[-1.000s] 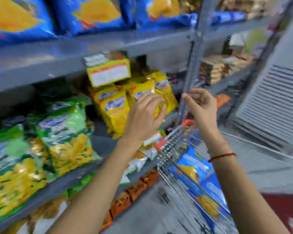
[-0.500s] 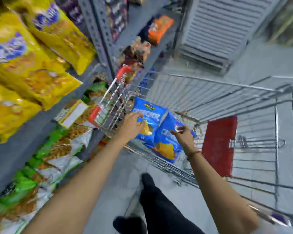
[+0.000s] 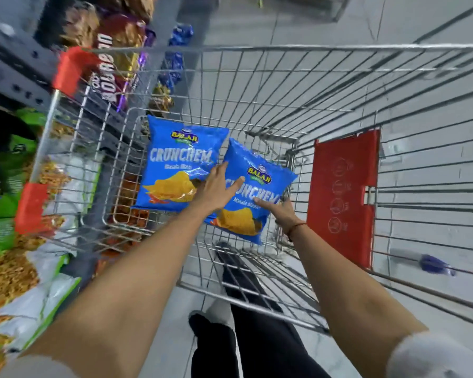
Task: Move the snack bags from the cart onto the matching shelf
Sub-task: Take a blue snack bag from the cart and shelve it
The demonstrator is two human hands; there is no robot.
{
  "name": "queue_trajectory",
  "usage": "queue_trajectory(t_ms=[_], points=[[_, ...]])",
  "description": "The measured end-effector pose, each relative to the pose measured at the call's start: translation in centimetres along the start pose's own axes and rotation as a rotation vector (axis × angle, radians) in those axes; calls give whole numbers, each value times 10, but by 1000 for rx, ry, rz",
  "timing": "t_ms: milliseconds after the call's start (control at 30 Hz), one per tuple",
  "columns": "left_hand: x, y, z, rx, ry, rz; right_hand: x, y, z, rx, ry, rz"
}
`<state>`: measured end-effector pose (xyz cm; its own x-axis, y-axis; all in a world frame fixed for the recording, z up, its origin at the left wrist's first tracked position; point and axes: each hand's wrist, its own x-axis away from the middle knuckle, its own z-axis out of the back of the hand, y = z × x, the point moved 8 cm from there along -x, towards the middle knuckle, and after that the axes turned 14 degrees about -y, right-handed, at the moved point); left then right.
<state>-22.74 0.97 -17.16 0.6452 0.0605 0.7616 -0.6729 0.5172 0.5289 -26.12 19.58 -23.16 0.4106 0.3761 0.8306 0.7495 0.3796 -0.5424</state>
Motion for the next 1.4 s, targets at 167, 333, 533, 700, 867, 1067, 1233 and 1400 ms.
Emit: queue_trajectory(t_ms=[167, 333, 533, 700, 867, 1067, 1233, 1400], points=[[-40, -27, -16, 22, -68, 107, -41, 22, 2, -21, -56, 32], [-50, -40, -21, 267, -94, 241, -43, 14, -1, -55, -32, 69], [-25, -29, -6, 639, -87, 183, -14, -31, 4, -32, -37, 123], [21, -1, 20, 682, -59, -50, 27, -85, -1, -5, -64, 263], [85, 31, 63, 779, 91, -312, 82, -141, -24, -89, -134, 413], [175, 63, 127, 788, 246, -506, 159, -218, -83, -108, -242, 604], [278, 75, 189, 713, 446, -652, 232, -286, -152, -73, -421, 792], [410, 80, 237, 636, 726, -791, 326, -341, -231, -18, -524, 1024]])
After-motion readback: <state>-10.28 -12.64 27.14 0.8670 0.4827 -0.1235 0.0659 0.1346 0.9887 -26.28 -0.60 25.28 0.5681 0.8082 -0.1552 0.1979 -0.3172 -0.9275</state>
